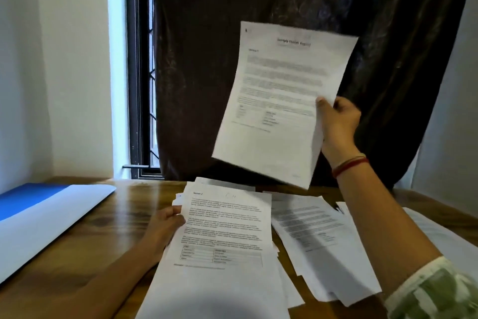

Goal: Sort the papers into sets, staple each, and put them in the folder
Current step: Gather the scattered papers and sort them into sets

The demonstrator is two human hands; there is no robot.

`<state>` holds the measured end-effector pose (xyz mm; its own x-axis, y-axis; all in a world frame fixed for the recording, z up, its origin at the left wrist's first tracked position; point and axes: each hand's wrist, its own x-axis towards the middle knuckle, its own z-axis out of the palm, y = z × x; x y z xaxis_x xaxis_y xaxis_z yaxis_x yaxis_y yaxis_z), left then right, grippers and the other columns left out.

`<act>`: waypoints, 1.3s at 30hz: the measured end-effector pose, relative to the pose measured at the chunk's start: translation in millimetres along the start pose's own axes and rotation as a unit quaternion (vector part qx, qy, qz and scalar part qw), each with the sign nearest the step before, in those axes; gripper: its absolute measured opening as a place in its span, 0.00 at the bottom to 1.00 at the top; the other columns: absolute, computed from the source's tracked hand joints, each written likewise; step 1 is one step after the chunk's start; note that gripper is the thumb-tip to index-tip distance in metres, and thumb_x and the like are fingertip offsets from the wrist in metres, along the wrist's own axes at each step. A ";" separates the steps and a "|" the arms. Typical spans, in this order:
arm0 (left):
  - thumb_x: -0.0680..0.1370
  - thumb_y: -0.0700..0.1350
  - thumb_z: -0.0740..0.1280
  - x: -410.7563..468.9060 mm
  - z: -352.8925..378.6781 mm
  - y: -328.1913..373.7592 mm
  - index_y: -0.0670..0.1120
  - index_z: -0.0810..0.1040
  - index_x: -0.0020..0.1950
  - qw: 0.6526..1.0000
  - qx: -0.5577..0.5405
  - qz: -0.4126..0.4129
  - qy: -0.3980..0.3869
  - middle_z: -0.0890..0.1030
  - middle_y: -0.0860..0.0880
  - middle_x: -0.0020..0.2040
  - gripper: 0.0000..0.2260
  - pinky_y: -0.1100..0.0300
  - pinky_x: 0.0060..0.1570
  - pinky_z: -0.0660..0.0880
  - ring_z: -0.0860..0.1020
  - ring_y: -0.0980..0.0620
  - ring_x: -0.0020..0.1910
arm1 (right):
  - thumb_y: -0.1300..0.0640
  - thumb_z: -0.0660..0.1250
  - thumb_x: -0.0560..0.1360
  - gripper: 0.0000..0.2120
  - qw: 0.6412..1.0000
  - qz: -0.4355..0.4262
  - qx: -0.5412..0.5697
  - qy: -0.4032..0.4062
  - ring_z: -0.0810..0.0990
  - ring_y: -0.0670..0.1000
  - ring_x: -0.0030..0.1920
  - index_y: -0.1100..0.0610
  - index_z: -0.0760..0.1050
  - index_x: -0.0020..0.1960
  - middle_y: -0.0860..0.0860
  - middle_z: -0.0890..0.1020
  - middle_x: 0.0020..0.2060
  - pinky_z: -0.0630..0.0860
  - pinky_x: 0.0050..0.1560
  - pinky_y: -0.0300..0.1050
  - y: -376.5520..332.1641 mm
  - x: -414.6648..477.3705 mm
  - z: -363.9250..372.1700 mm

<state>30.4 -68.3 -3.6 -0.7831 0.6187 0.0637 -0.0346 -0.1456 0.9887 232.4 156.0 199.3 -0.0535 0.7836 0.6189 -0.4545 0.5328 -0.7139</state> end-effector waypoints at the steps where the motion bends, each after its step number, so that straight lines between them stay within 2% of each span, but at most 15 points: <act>1: 0.77 0.30 0.61 0.4 0.7 0.3 0.37 0.78 0.49 1.000 -0.004 0.002 0.002 0.85 0.41 0.39 0.08 0.53 0.36 0.79 0.83 0.43 0.35 | 0.63 0.68 0.77 0.08 0.998 0.052 0.010 -0.020 0.80 0.49 0.38 0.56 0.76 0.39 0.50 0.80 0.37 0.78 0.37 0.41 10.7 -6.9 0.4; 5: 0.78 0.32 0.63 2.4 2.5 0.2 0.36 0.79 0.47 1.000 -0.019 0.010 0.012 0.84 0.42 0.34 0.05 0.59 0.29 0.79 0.82 0.48 0.30 | 0.67 0.66 0.76 0.06 0.966 0.221 -0.037 -0.125 0.80 0.55 0.42 0.58 0.76 0.42 0.57 0.81 0.45 0.80 0.45 0.46 63.8 -51.6 -12.6; 7: 0.78 0.34 0.64 4.8 2.8 0.3 0.36 0.79 0.49 1.000 -0.014 0.012 0.014 0.84 0.42 0.37 0.05 0.59 0.33 0.79 0.82 0.48 0.32 | 0.67 0.66 0.75 0.03 0.944 0.284 -0.063 -0.155 0.80 0.58 0.47 0.61 0.77 0.47 0.59 0.81 0.50 0.78 0.50 0.49 93.0 -72.0 -23.3; 12: 0.79 0.37 0.64 9.4 1.0 -2.7 0.41 0.80 0.45 0.999 -0.013 0.012 0.033 0.84 0.46 0.37 0.07 0.53 0.41 0.80 0.82 0.44 0.39 | 0.70 0.62 0.75 0.13 0.899 0.319 -0.114 -0.276 0.82 0.59 0.53 0.68 0.76 0.59 0.60 0.82 0.56 0.77 0.59 0.55 132.0 -115.4 -38.7; 15: 0.79 0.40 0.65 10.6 -2.2 -4.9 0.41 0.82 0.47 0.999 -0.027 -0.003 0.041 0.85 0.43 0.42 0.06 0.47 0.49 0.79 0.81 0.41 0.43 | 0.69 0.61 0.76 0.13 0.875 0.335 -0.100 -0.335 0.85 0.55 0.49 0.61 0.77 0.58 0.54 0.85 0.51 0.82 0.50 0.53 130.5 -127.6 -36.4; 18: 0.78 0.42 0.66 9.8 -2.7 -3.4 0.37 0.81 0.52 0.999 -0.042 -0.016 0.029 0.84 0.40 0.45 0.09 0.51 0.42 0.80 0.82 0.41 0.41 | 0.66 0.64 0.77 0.11 0.856 0.317 -0.143 -0.382 0.85 0.46 0.38 0.51 0.77 0.50 0.42 0.84 0.41 0.79 0.33 0.38 124.9 -130.4 -31.5; 21: 0.78 0.47 0.65 11.7 -3.6 -3.1 0.39 0.80 0.52 0.996 -0.069 -0.037 0.039 0.84 0.40 0.46 0.12 0.51 0.43 0.79 0.81 0.40 0.42 | 0.66 0.64 0.77 0.11 0.853 0.301 -0.169 -0.390 0.83 0.44 0.37 0.50 0.76 0.48 0.42 0.83 0.42 0.78 0.31 0.35 122.5 -129.7 -30.8; 23: 0.77 0.46 0.66 13.2 -4.0 -4.6 0.40 0.80 0.52 0.996 -0.072 -0.043 0.041 0.84 0.42 0.46 0.11 0.51 0.43 0.79 0.82 0.40 0.42 | 0.66 0.65 0.76 0.10 0.847 0.321 -0.166 -0.389 0.85 0.49 0.44 0.53 0.77 0.52 0.45 0.84 0.48 0.82 0.39 0.43 122.0 -129.8 -33.2; 25: 0.77 0.39 0.66 13.7 -2.6 -6.2 0.40 0.79 0.55 0.998 -0.049 -0.023 0.028 0.84 0.41 0.48 0.08 0.52 0.41 0.81 0.84 0.43 0.43 | 0.64 0.66 0.76 0.10 0.835 0.335 -0.173 -0.400 0.84 0.53 0.48 0.54 0.78 0.54 0.47 0.84 0.51 0.83 0.47 0.50 121.9 -130.8 -34.1; 27: 0.76 0.31 0.64 9.7 0.1 -5.9 0.40 0.78 0.51 0.999 -0.024 0.002 0.029 0.85 0.45 0.44 0.07 0.58 0.32 0.80 0.84 0.48 0.37 | 0.60 0.68 0.76 0.06 0.824 0.340 -0.190 -0.411 0.85 0.51 0.44 0.53 0.78 0.53 0.46 0.84 0.48 0.82 0.41 0.44 120.1 -132.3 -35.4; 29: 0.75 0.28 0.62 9.7 -0.6 -7.4 0.40 0.78 0.49 0.999 -0.028 0.016 0.030 0.85 0.46 0.41 0.10 0.57 0.31 0.80 0.84 0.48 0.36 | 0.50 0.70 0.75 0.10 0.841 0.333 -0.182 -0.385 0.85 0.50 0.41 0.55 0.78 0.52 0.49 0.86 0.45 0.81 0.38 0.42 118.5 -130.9 -35.1; 32: 0.73 0.28 0.65 11.9 -3.8 -7.6 0.33 0.77 0.55 0.998 -0.052 0.041 0.024 0.83 0.37 0.49 0.12 0.44 0.47 0.80 0.81 0.39 0.45 | 0.36 0.62 0.75 0.23 0.899 0.319 -0.174 -0.247 0.83 0.53 0.45 0.56 0.78 0.51 0.53 0.84 0.45 0.80 0.41 0.44 122.1 -119.6 -35.7; 35: 0.67 0.30 0.68 10.8 -2.7 -6.1 0.44 0.82 0.37 0.994 -0.086 0.060 0.019 0.84 0.43 0.42 0.09 0.52 0.40 0.80 0.81 0.42 0.39 | 0.40 0.63 0.76 0.15 0.931 0.294 -0.131 -0.171 0.81 0.54 0.50 0.52 0.75 0.47 0.54 0.81 0.51 0.80 0.52 0.49 127.6 -110.2 -41.3; 37: 0.65 0.31 0.69 8.1 -1.0 -4.2 0.49 0.80 0.27 0.993 -0.094 0.076 -0.002 0.84 0.47 0.36 0.14 0.58 0.33 0.78 0.80 0.47 0.34 | 0.43 0.67 0.75 0.12 0.922 0.293 -0.137 -0.215 0.79 0.56 0.55 0.51 0.75 0.52 0.53 0.80 0.54 0.78 0.58 0.52 131.1 -110.6 -43.2; 39: 0.71 0.30 0.66 8.3 -1.9 -5.1 0.49 0.80 0.26 0.991 -0.095 0.090 -0.027 0.84 0.48 0.37 0.18 0.59 0.33 0.78 0.81 0.48 0.34 | 0.50 0.70 0.74 0.14 0.905 0.315 -0.133 -0.254 0.79 0.56 0.55 0.52 0.74 0.58 0.53 0.80 0.53 0.79 0.55 0.50 133.7 -116.0 -41.1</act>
<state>22.9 -63.9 -8.3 -0.7529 0.6095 0.2483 -0.0185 -0.3967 0.9177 214.4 149.5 18.7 -0.6597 0.7467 0.0851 0.0342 0.1430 -0.9891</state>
